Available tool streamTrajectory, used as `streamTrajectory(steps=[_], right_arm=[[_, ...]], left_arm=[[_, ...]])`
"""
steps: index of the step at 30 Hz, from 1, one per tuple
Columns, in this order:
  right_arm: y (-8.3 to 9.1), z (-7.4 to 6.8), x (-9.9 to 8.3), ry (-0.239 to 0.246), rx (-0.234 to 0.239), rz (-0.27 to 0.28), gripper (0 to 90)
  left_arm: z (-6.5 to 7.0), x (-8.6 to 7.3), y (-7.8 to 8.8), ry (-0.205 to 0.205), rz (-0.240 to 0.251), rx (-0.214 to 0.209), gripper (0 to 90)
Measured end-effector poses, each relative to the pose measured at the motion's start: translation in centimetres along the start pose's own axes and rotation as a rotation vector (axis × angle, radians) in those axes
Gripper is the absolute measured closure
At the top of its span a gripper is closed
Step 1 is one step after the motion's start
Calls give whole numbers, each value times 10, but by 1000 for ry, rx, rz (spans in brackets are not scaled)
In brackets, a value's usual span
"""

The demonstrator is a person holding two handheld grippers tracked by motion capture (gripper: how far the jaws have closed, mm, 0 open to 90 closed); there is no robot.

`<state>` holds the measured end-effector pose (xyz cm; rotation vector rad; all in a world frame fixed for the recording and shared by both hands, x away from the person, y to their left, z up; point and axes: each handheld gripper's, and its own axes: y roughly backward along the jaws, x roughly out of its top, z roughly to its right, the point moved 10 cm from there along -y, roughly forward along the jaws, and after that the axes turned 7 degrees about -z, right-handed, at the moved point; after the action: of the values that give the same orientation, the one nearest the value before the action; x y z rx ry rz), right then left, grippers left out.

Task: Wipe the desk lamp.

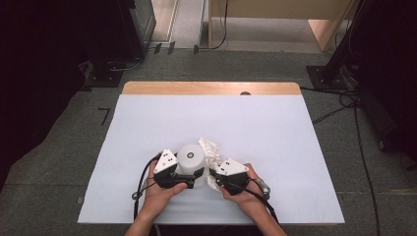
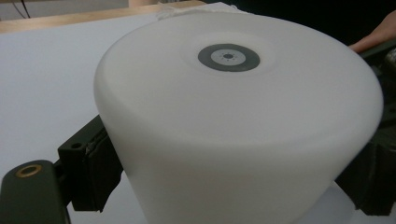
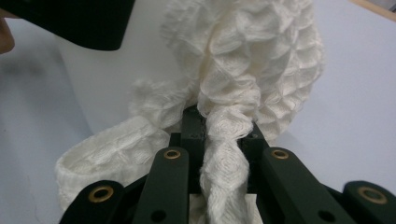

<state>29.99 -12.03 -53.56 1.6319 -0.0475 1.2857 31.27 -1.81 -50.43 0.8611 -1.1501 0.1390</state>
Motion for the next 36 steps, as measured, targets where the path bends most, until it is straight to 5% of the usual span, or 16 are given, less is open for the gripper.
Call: streamTrajectory(steps=[3,7,14,21,27,32,36], right_arm=[[9,15,6,-4,-51,29,780],[23,41,5,-55,-118,36,778],[26,57,-5,-125,-111,24,778],[21,53,-7,-111,-94,4,773],[22,55,-7,-116,-100,5,770],[23,54,-7,-133,-100,5,768],[23,54,-7,-138,-98,12,768]], left_arm=[[-2,6,2,-86,37,97,86],[-1,7,-1,-106,48,66,86],[-3,-1,-7,-117,24,67,84],[-2,1,5,-68,48,82,43],[5,4,6,-10,57,169,43],[7,2,-3,20,28,297,62],[5,0,-4,54,19,282,77]])
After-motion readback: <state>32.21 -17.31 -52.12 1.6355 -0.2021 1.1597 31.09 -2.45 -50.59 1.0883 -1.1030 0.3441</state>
